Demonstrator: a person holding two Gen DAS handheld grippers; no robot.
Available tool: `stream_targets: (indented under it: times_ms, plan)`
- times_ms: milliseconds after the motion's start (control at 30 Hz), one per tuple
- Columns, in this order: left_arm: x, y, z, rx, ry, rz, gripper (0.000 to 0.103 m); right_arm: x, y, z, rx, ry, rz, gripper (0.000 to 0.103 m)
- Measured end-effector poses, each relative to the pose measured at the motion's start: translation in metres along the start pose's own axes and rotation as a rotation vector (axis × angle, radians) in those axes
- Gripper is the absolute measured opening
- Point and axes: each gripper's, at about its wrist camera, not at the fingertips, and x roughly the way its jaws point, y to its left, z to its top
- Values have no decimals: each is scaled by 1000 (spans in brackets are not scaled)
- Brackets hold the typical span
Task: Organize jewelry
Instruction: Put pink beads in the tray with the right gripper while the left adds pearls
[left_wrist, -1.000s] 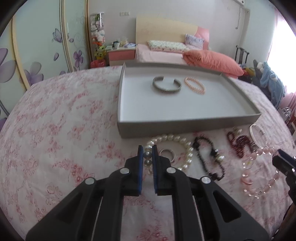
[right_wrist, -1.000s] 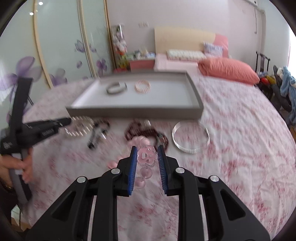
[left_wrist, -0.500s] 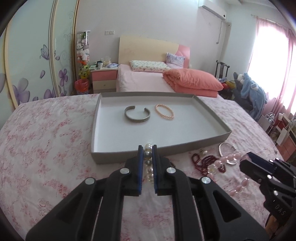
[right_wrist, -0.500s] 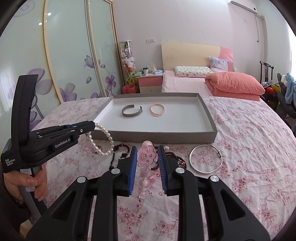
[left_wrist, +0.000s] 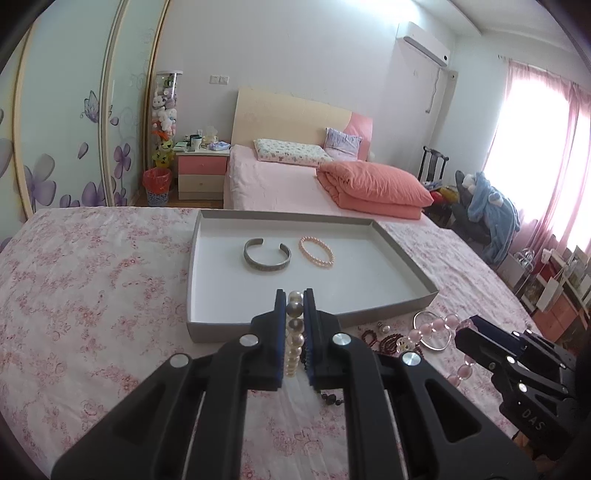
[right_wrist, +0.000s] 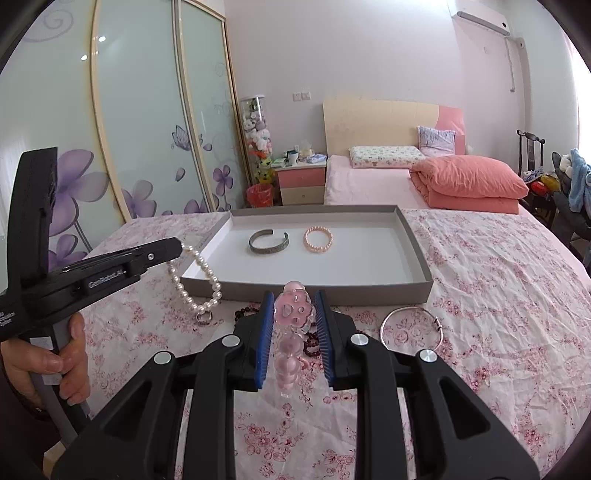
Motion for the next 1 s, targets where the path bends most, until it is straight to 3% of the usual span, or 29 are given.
stream_targets:
  times_ms: [433,667,1000]
  plan:
    - [-59,-9,-15,20,-163,101,10,-30,5,10,-15,-194,-45,24]
    - [-73,-22,-16,73,-212,155,10,-41,9,17,-31,-286,-81,24]
    - [-76,-32,-13,104,-240,204,10,-48,7,27,-33,-348,-115,24]
